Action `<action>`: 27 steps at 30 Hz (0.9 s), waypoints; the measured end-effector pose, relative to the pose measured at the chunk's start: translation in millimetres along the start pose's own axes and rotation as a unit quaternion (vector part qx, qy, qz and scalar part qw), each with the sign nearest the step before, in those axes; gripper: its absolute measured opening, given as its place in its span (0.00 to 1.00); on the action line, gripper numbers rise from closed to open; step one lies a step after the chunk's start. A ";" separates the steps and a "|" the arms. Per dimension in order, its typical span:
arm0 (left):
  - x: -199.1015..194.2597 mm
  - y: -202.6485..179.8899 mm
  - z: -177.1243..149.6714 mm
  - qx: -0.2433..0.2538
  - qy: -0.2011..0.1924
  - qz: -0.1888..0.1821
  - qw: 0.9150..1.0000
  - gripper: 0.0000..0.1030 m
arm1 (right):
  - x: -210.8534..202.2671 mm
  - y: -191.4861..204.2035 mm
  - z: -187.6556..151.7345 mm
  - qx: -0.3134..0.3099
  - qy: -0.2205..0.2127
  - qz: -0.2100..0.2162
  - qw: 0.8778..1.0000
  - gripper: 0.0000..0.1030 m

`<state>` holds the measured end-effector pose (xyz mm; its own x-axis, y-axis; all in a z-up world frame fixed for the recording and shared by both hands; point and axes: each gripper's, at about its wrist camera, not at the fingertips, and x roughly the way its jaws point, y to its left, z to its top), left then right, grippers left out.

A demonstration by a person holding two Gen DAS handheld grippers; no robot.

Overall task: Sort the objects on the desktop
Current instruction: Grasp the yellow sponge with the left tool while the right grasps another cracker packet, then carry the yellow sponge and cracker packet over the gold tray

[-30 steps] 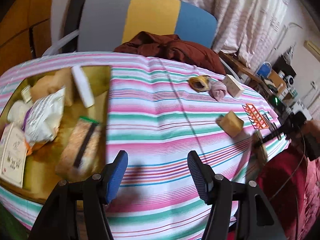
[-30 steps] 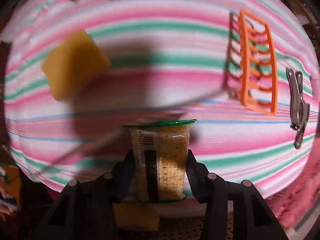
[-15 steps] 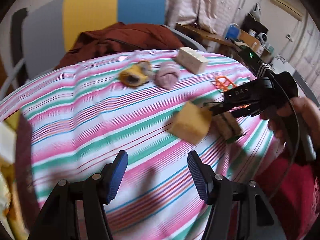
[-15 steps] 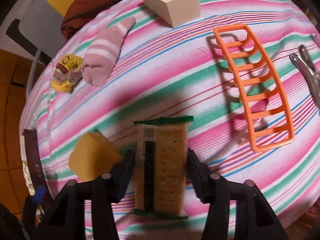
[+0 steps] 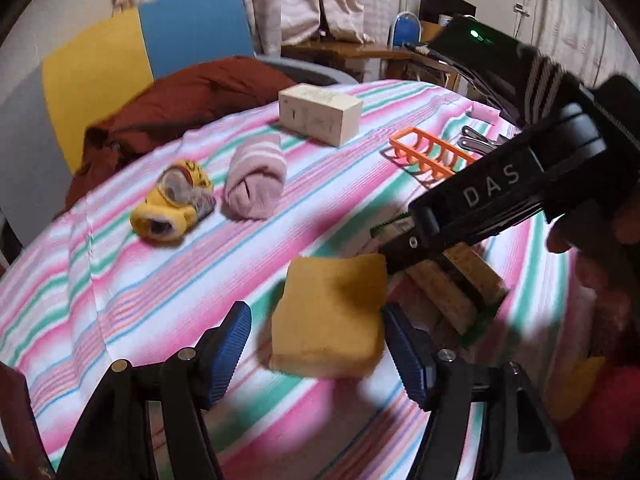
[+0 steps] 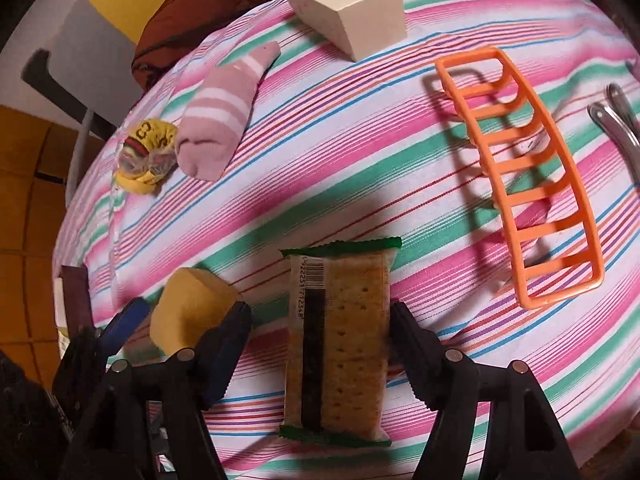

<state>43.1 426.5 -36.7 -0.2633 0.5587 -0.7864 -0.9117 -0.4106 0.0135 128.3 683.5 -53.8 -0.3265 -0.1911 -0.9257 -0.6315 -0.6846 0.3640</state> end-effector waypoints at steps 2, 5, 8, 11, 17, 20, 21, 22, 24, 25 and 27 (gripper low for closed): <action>4.4 -0.7 -3.8 -0.004 -0.008 -0.004 1.000 0.64 | -1.3 1.7 -0.8 -0.008 0.000 -0.010 1.000 0.69; 17.0 3.2 -13.8 -0.026 0.011 -0.022 0.999 0.56 | -1.1 3.2 -2.9 -0.017 0.000 -0.023 1.000 0.69; 13.3 10.6 -17.4 -0.048 0.004 0.004 0.999 0.55 | -3.9 1.6 -4.9 -0.027 0.001 -0.034 0.999 0.69; 8.1 22.8 -23.6 -0.078 -0.007 -0.002 0.997 0.54 | -0.7 7.5 -3.3 -0.041 0.004 -0.051 0.998 0.69; 0.6 35.0 -35.9 -0.111 -0.019 0.004 0.994 0.53 | -6.0 11.8 -6.0 -0.071 -0.006 -0.098 0.993 0.58; -4.6 36.8 -42.9 -0.116 -0.023 0.008 0.993 0.53 | -10.0 8.5 -6.5 -0.070 -0.011 -0.099 0.993 0.53; -6.0 38.6 -45.1 -0.121 -0.025 0.009 0.992 0.53 | -11.7 6.4 -6.6 -0.068 -0.013 -0.099 0.993 0.52; -8.0 40.4 -47.2 -0.125 -0.027 0.008 0.992 0.53 | -13.6 4.0 -6.7 -0.065 -0.015 -0.099 0.993 0.50; -11.3 43.4 -50.8 -0.134 -0.030 0.007 0.991 0.53 | -16.6 0.5 -7.2 -0.062 -0.017 -0.096 0.993 0.49; -13.3 44.7 -53.2 -0.138 -0.032 0.008 0.990 0.53 | -18.4 -1.5 -7.5 -0.060 -0.018 -0.095 0.993 0.49; -16.8 47.0 -57.5 -0.143 -0.036 0.007 0.989 0.53 | -21.3 -4.6 -8.4 -0.058 -0.020 -0.095 0.994 0.48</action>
<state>22.8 356.4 -58.3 -0.3063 0.5964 -0.7419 -0.7840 -0.6002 -0.1588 144.1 684.9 -36.6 -0.2378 -0.0246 -0.9710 -0.5996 -0.7827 0.1667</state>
